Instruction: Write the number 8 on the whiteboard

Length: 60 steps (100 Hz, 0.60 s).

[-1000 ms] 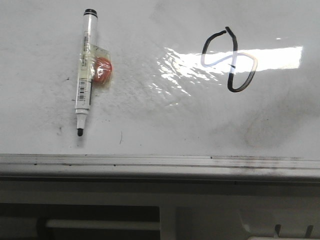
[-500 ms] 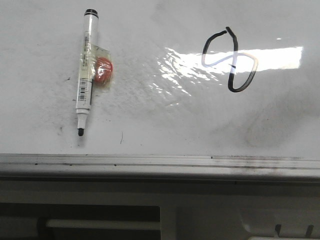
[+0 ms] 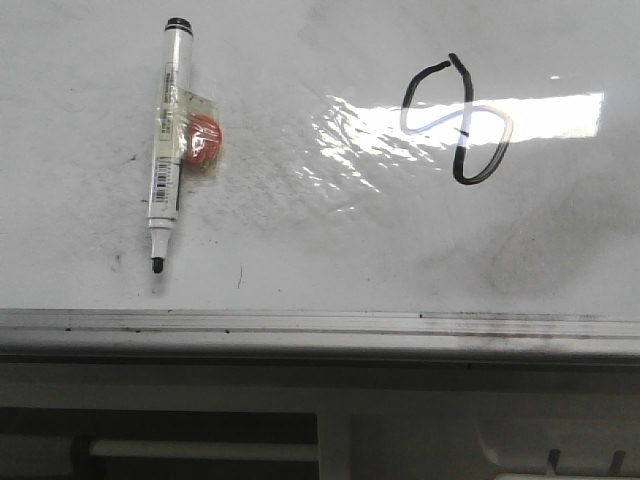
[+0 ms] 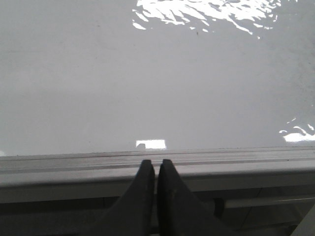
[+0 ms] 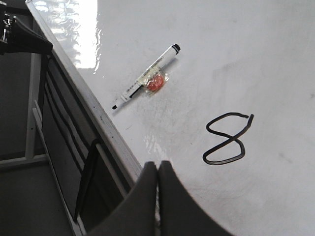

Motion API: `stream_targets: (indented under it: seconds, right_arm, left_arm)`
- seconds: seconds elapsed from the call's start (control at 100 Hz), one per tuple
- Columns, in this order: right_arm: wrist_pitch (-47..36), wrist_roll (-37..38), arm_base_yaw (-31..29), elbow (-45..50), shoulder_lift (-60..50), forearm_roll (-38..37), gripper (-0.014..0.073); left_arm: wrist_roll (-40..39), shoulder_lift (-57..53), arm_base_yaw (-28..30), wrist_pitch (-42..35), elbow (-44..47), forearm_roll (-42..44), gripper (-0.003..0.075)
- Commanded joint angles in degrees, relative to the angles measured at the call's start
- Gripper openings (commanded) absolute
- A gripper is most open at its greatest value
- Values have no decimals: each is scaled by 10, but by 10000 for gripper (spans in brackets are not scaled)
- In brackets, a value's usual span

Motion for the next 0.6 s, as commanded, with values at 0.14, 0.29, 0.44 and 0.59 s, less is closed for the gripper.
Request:
stream_targets:
  seconds: [0.14,0.29,0.44,0.59]
  right_arm:
    - [-37,0,-4,-14,6,12,-64]
    - [-37,0,-5,-14,6,7,-64]
    - [-40,0,-34,-14,6,1,-63]
    - [-74,4,-44,1,11,-3,-63]
  left_arm:
    - [-5,-15,2,-21,23,-7,-20]
    - [-5,-15,2,-21,23,-7,-20]
    - [-5,-15,2,-21,23,-7,-20]
    - [-5,-15,2,-21,23,-7,-20]
